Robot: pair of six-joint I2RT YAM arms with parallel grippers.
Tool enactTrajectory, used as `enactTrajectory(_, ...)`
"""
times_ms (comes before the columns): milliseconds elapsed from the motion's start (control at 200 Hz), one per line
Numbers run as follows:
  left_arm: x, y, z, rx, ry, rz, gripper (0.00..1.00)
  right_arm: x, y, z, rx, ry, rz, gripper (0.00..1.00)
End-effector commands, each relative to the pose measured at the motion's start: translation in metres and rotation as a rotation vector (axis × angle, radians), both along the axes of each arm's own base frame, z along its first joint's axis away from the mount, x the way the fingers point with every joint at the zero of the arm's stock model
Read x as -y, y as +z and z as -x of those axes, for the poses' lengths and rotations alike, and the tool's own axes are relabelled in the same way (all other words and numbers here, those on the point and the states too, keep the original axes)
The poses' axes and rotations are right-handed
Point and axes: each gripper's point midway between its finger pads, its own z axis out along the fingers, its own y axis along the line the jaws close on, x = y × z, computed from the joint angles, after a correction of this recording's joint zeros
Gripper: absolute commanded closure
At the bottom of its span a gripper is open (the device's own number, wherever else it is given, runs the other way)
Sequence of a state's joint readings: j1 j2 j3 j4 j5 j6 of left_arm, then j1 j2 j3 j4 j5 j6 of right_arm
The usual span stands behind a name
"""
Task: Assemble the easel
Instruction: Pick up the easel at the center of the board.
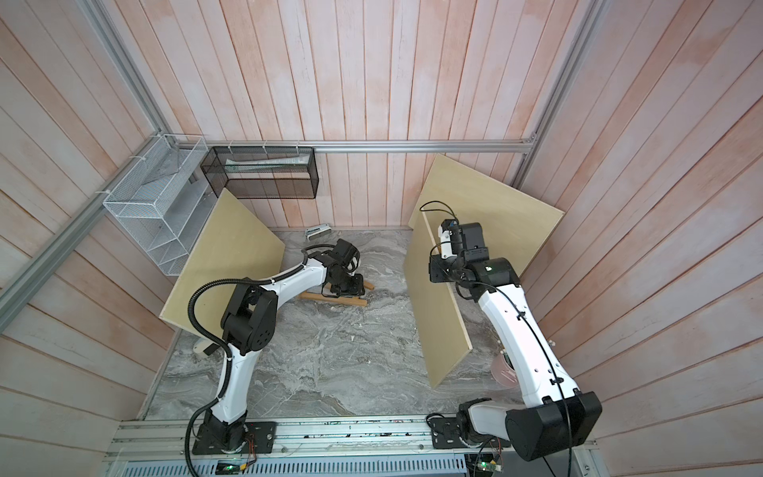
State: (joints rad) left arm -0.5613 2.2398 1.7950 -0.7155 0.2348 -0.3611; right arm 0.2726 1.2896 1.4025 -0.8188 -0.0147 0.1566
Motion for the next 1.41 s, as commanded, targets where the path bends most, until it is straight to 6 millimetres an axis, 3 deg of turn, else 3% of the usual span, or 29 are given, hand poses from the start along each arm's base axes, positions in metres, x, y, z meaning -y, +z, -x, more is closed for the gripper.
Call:
enactTrajectory(0, 0.000, -0.016, 0.006, -0.042, -0.021, -0.044, 0.57, -0.007, -0.044, 0.000, -0.082, 0.043, 0.053, 1.00)
enactTrajectory(320, -0.008, -0.036, 0.003, -0.018, -0.011, -0.225, 0.58, -0.018, -0.049, 0.000, -0.073, 0.096, 0.018, 1.00)
enactTrajectory(895, 0.005, 0.000, -0.038, 0.230, 0.031, -0.239, 0.57, -0.024, -0.061, 0.006, -0.083, 0.139, -0.007, 1.00)
enactTrajectory(1165, 0.004, -0.024, -0.026, 0.141, 0.011, -0.253, 0.57, -0.025, -0.059, 0.005, -0.078, 0.142, -0.009, 1.00)
enactTrajectory(1255, 0.005, -0.032, -0.020, 0.117, 0.004, -0.251, 0.63, -0.026, -0.059, 0.005, -0.077, 0.144, -0.010, 1.00)
enactTrajectory(1400, 0.013, -0.025, -0.023, 0.116, -0.003, -0.210, 0.83, -0.027, -0.058, 0.005, -0.077, 0.148, -0.021, 1.00)
